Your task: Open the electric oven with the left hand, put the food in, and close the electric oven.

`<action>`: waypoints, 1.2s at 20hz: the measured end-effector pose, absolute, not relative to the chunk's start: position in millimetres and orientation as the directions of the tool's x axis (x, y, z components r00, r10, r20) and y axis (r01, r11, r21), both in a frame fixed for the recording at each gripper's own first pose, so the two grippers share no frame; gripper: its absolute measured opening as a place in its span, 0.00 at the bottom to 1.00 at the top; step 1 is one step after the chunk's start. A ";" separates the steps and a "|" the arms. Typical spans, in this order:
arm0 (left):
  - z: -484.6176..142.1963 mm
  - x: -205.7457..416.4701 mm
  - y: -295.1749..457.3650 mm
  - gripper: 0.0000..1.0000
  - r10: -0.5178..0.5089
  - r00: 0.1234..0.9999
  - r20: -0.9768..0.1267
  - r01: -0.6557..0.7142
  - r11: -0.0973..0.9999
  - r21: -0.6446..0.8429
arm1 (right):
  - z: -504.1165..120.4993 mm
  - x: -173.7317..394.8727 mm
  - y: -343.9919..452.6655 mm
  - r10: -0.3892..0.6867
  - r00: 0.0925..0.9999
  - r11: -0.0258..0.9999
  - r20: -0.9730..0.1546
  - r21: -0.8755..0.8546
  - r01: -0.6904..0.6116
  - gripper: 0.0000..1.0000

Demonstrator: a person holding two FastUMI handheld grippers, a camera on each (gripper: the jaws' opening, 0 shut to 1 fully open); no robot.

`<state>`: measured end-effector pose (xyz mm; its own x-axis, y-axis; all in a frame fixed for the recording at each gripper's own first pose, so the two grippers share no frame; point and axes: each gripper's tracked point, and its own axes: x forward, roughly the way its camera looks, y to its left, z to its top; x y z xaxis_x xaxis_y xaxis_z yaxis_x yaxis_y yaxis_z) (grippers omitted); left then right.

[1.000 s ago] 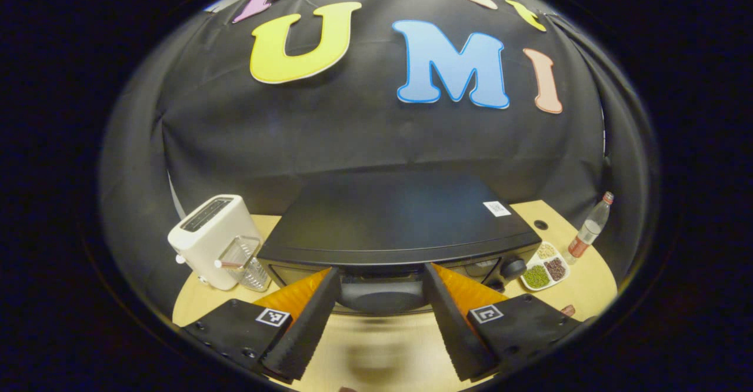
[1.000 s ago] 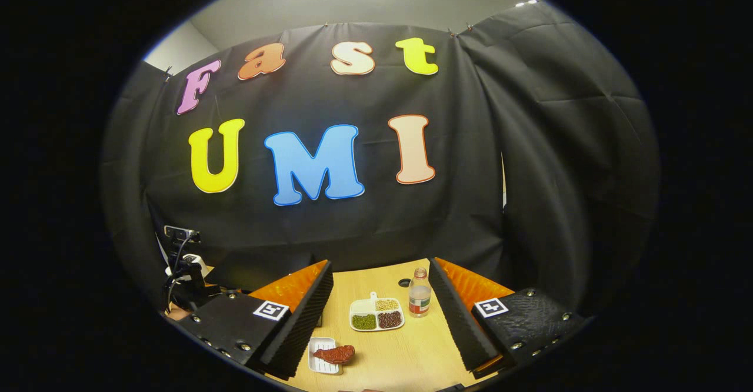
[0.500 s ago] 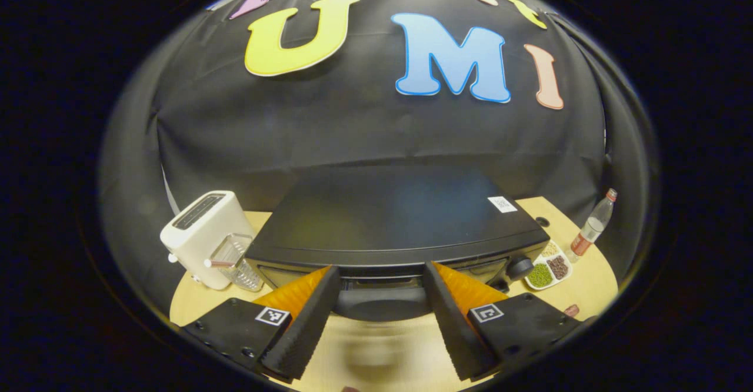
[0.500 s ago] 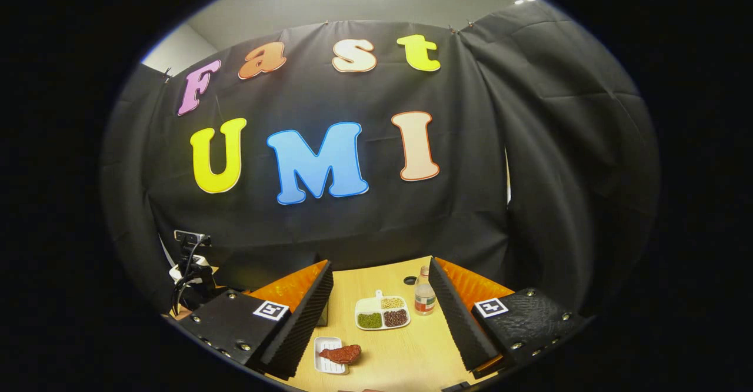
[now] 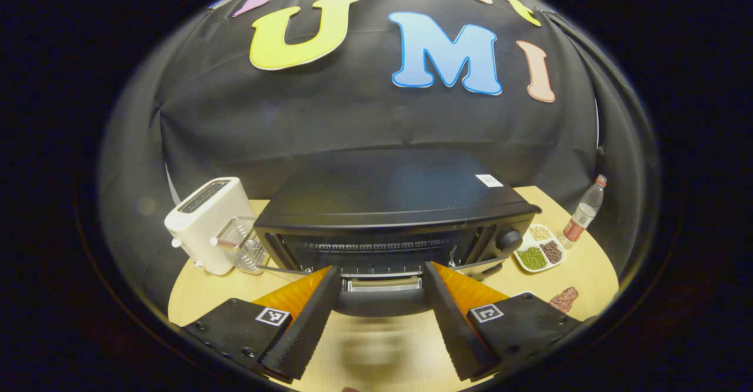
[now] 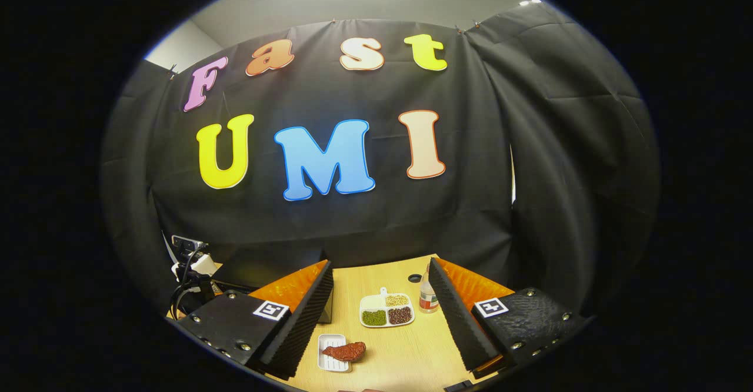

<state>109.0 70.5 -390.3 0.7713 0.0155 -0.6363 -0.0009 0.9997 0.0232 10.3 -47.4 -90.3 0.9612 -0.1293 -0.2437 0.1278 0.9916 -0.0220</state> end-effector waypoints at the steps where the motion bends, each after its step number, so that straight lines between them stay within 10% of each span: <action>1: -391.1 104.7 70.7 0.99 0.015 0.771 -0.637 -0.001 1.000 0.023 | -91.2 10.0 -45.6 -0.122 0.962 0.993 -0.243 -0.029 0.119 0.99; 24: -440.5 31.3 64.9 0.95 0.013 0.704 -0.710 -0.034 0.999 -0.015 | -127.3 -1.8 -44.2 -0.026 0.946 0.998 -0.324 -0.060 0.007 0.99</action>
